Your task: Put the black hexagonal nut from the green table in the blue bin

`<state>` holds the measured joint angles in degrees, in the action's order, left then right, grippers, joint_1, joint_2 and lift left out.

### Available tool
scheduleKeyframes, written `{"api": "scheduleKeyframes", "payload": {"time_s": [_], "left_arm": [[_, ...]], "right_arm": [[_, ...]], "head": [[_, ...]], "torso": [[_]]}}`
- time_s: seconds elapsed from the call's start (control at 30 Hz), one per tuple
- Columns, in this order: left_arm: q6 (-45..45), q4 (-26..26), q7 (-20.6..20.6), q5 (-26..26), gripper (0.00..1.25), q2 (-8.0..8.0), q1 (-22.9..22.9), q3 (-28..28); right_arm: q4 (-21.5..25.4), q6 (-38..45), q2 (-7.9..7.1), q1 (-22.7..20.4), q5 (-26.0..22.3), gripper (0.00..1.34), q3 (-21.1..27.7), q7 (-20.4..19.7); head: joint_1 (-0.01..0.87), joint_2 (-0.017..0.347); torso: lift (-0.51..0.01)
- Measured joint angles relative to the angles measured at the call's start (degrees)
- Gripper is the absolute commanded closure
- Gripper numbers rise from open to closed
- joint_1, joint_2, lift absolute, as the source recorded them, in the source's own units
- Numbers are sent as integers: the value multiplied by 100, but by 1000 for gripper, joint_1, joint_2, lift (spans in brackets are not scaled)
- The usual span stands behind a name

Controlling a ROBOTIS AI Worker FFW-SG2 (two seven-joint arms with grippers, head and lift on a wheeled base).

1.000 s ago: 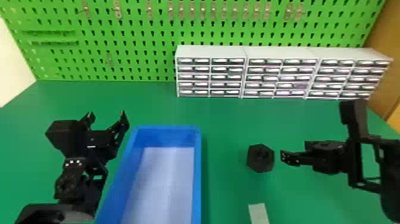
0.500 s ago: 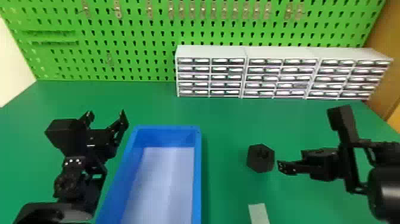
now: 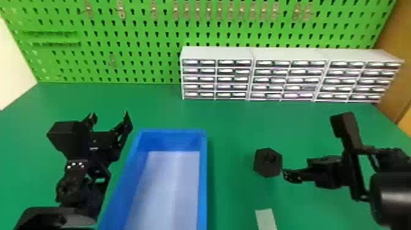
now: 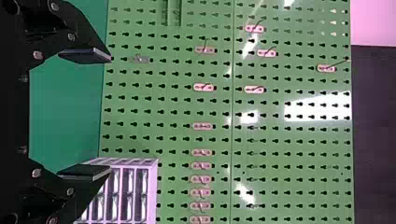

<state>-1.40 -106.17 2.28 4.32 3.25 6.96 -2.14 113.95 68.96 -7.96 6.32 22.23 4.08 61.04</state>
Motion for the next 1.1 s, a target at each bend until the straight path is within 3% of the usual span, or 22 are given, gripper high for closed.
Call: {"api": "scheduleKeyframes", "payload": {"time_s": [0.63,1.1], "left_arm": [[1,0,19,7,415,0,6,21],[-1,10,27,-18,414,0,-43,40]], "right_arm": [[-136,-15,50,56,85,111,-8,4],[-841,-382,182,530,367,111,-42,4]], "head": [[657,57],[657,57]], "torso": [[-95],[-95]]}}
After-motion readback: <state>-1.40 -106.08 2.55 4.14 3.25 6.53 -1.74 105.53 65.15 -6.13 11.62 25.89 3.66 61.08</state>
